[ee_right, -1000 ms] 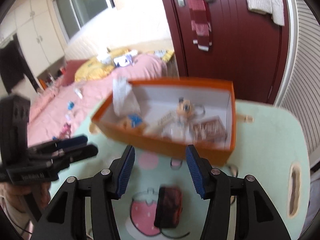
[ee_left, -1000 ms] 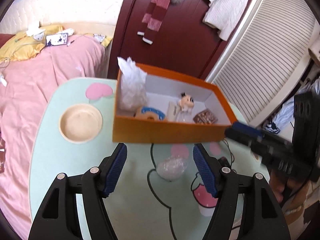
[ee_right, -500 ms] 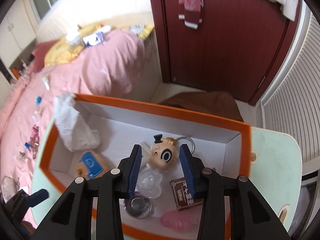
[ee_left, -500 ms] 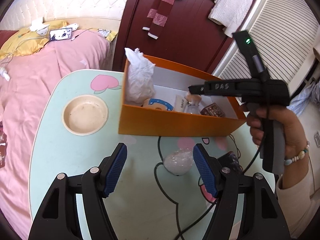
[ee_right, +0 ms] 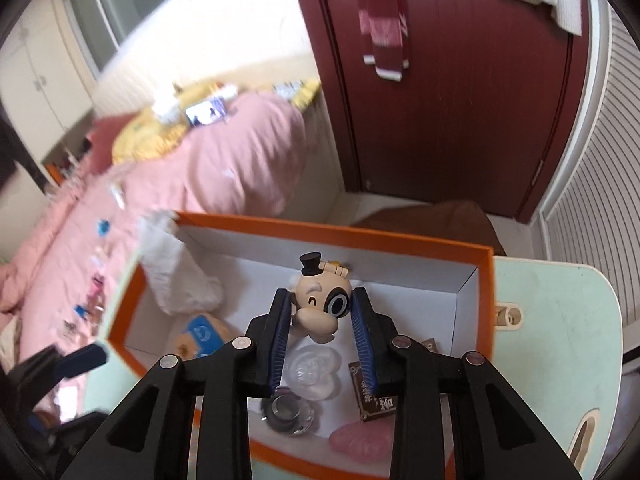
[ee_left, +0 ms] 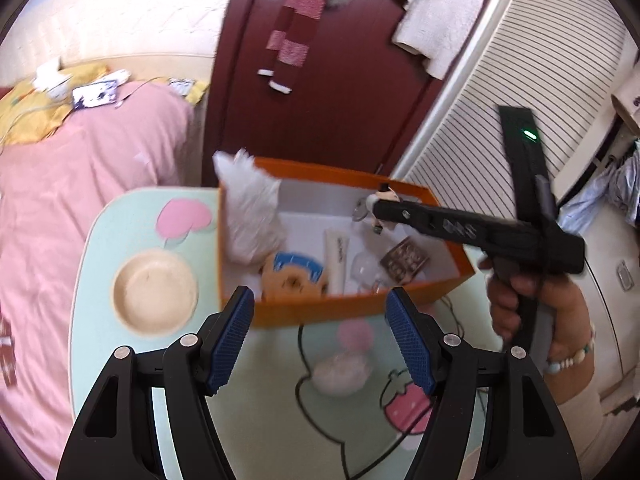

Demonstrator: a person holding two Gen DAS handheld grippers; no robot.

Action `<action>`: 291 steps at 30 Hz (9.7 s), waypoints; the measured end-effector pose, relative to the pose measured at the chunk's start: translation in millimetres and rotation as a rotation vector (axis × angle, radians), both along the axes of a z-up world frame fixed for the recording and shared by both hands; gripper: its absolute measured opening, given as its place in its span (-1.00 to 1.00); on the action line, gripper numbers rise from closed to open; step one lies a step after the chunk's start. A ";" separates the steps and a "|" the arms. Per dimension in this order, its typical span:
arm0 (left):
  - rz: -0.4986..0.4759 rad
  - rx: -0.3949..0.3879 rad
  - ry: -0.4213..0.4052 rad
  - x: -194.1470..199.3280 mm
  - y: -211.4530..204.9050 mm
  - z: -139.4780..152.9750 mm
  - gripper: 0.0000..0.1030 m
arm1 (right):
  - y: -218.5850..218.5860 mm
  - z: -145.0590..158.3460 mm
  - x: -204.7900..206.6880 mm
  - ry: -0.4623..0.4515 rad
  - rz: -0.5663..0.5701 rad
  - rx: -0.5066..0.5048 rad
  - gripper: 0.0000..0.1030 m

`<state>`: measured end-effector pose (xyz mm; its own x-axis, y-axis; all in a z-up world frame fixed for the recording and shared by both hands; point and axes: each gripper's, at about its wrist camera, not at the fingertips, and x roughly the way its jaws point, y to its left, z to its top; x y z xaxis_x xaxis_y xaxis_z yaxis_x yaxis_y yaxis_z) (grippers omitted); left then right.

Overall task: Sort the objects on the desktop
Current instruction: 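Grasp the cartoon figure keychain with the right tool while the left tool grasps the white tissue, then set the figure keychain on the table with the right tool while the left tool drops the tissue beside it, then grasp the silver metal cone with the right tool while the left tool grasps the white tube, then set the metal cone on the table with the right tool while the left tool sets down the white tube, then grasp the clear heart-shaped item with the right tool while the left tool reaches into the box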

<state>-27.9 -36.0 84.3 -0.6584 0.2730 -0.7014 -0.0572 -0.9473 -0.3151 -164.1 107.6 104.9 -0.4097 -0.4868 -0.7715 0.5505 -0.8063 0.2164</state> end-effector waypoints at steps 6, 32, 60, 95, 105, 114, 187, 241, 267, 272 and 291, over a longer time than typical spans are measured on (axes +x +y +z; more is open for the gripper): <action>0.027 -0.116 -0.013 -47.5 1.5 8.9 0.33 | 22.6 24.8 21.5 0.053 0.008 -0.088 -0.43; -0.049 -0.361 -0.257 -115.8 14.5 -28.6 -0.94 | 62.7 30.2 30.9 0.077 0.006 -0.163 -0.42; 0.028 -0.069 -0.196 24.4 7.2 -28.3 -0.93 | 99.7 -2.3 115.4 -0.006 -0.054 -0.086 -0.43; 0.113 0.004 -0.083 17.5 -5.6 -5.0 0.35 | 21.3 21.1 8.3 -0.407 0.163 -0.028 0.49; 0.080 0.022 -0.036 -9.9 -16.1 31.7 0.35 | -24.6 -24.5 -26.3 -0.677 0.213 0.199 0.06; 0.081 0.018 -0.048 -27.4 -24.6 36.8 0.35 | -37.8 -63.0 -42.5 -0.788 0.159 0.303 -0.15; -0.217 -0.126 -0.227 -110.6 34.2 33.1 -0.89 | 28.8 27.4 -21.4 -0.484 0.176 0.109 -0.52; -0.337 0.063 -0.329 -17.4 44.0 8.9 -0.60 | 1.5 -19.1 65.2 -0.425 0.292 0.196 -0.52; -0.231 0.020 -0.262 -9.3 47.4 -26.8 -0.30 | 9.8 20.4 -11.4 -0.337 0.162 0.246 -0.31; -0.211 0.031 -0.254 -1.8 38.8 -24.4 -0.30 | -13.4 -3.6 -20.4 -0.450 0.230 0.299 -0.31; -0.185 0.076 -0.236 8.8 24.0 -20.3 -0.30 | -65.5 -47.3 -17.0 -0.452 0.314 0.631 -0.29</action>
